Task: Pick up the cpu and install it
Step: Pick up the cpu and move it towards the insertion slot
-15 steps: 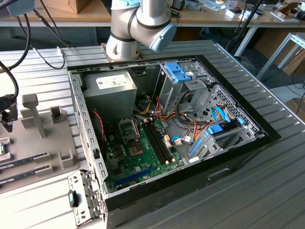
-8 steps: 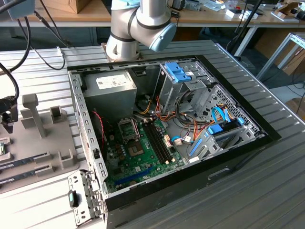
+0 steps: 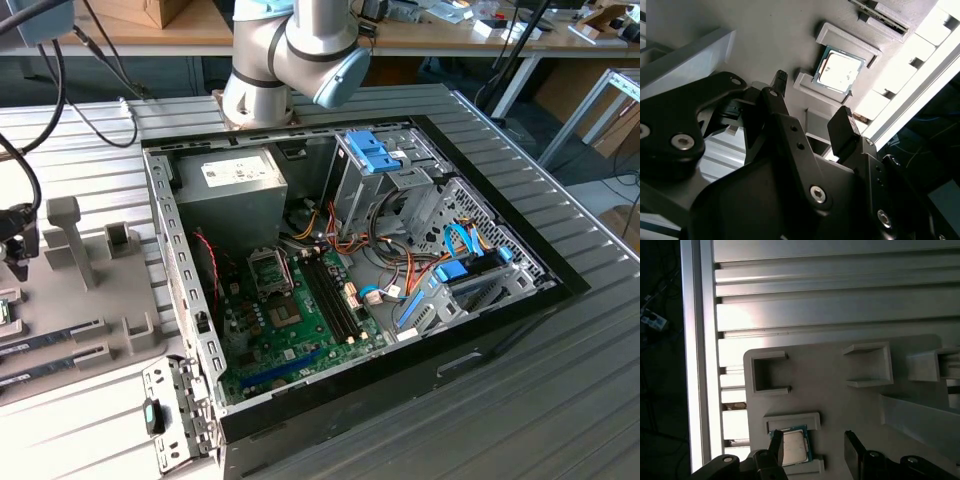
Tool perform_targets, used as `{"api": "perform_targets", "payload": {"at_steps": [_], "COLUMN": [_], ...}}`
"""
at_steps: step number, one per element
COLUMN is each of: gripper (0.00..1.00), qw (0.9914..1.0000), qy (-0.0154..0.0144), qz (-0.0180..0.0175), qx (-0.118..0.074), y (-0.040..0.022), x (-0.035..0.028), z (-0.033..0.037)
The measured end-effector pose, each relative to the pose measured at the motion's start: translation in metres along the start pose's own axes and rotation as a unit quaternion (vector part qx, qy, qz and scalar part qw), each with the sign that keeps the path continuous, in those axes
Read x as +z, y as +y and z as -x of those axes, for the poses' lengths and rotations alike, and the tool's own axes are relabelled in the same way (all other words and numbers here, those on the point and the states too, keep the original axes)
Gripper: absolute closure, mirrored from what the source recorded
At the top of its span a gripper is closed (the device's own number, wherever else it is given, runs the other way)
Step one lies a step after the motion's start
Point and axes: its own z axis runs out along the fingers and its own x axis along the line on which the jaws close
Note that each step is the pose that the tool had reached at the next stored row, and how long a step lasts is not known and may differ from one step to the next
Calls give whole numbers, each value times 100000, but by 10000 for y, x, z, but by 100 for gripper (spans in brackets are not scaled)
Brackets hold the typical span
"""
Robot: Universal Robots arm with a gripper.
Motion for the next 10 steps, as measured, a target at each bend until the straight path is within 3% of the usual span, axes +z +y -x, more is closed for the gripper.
{"api": "perform_targets", "payload": {"at_steps": [10], "gripper": [40], "qw": [100000], "qy": [3], "qz": [-2], "qx": [-2], "y": [-2], "x": [39], "z": [-1]}}
